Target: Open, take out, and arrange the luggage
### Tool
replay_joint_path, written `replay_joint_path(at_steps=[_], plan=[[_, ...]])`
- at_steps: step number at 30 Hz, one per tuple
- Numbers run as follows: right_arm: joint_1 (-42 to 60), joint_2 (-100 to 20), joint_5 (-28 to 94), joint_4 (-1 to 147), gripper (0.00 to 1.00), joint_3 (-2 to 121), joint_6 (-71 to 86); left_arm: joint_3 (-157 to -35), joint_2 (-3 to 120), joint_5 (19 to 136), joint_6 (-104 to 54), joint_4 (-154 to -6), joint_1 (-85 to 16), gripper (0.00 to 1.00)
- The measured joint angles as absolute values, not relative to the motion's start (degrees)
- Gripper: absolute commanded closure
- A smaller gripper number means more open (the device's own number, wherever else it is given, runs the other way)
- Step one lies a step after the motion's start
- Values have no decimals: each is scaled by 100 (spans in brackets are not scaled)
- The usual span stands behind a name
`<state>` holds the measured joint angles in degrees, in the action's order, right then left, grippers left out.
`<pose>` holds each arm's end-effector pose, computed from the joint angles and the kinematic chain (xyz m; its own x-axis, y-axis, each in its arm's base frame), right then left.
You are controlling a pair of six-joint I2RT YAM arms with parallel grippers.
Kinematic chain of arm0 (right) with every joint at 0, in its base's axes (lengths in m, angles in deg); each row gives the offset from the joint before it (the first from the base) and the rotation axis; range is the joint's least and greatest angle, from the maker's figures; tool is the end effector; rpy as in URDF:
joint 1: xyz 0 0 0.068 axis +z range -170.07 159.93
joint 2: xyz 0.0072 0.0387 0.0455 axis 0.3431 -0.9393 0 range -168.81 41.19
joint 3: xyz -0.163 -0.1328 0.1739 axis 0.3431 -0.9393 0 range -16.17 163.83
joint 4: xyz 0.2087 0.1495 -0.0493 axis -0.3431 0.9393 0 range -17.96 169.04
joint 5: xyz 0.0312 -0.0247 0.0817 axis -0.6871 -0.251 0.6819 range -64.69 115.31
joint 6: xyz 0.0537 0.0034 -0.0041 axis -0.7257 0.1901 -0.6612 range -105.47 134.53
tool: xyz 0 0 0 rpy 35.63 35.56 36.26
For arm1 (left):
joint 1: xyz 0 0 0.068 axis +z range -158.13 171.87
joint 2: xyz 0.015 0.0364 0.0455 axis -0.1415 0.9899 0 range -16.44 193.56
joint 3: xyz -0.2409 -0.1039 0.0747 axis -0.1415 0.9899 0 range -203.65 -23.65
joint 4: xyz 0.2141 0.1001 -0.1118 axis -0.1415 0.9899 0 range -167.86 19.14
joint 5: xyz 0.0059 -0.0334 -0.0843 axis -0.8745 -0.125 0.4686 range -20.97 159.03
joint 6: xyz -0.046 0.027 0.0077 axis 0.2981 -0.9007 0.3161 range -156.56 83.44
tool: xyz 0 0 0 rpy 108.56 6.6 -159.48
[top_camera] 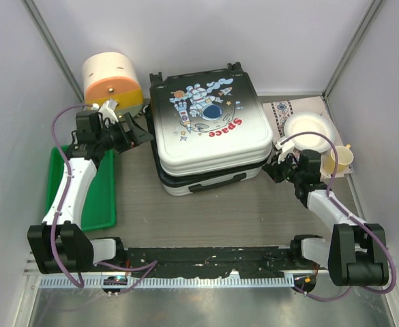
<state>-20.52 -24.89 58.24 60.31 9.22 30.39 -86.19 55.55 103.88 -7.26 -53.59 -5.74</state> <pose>0.2288 0.0175 0.1902 -0.3378 -0.2266 -0.9135 -0.5833 0.8121 0.0142 0.2763 -0.0088 0.3263 -0.6992 -0.4312 -0.5703 0.1129 0.7210 -0.6837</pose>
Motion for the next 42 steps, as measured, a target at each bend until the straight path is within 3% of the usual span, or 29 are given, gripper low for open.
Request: replay_joint_path(at_steps=[6, 10, 14, 18, 22, 27, 42], plan=[[-2379, -2360, 5877, 6202, 99, 977, 3229, -8700, 5555, 10491, -1279, -5116, -574, 18], [-2508, -2555, 6115, 6523, 99, 1268, 3286, -9266, 5550, 10808, -2986, -4181, -747, 21], [-2458, -2764, 6137, 6670, 99, 1440, 3280, -9585, 5297, 10911, -5089, -3193, -1804, 23], [-2307, -2819, 6023, 6691, 99, 1462, 3236, -9049, 4626, 10603, -6522, -2828, -3446, 28], [-2161, -2821, 5783, 6691, 99, 1471, 3127, -8263, 4418, 10012, -6984, -3252, -5026, 29], [-2106, -2817, 5638, 6694, 99, 1471, 2932, -7775, 5354, 8961, -6903, -4417, -6335, 31], [-2054, -2426, 5474, 6689, 99, 1268, 2678, -7662, 7076, 7956, -6509, -7173, -6552, 33]])
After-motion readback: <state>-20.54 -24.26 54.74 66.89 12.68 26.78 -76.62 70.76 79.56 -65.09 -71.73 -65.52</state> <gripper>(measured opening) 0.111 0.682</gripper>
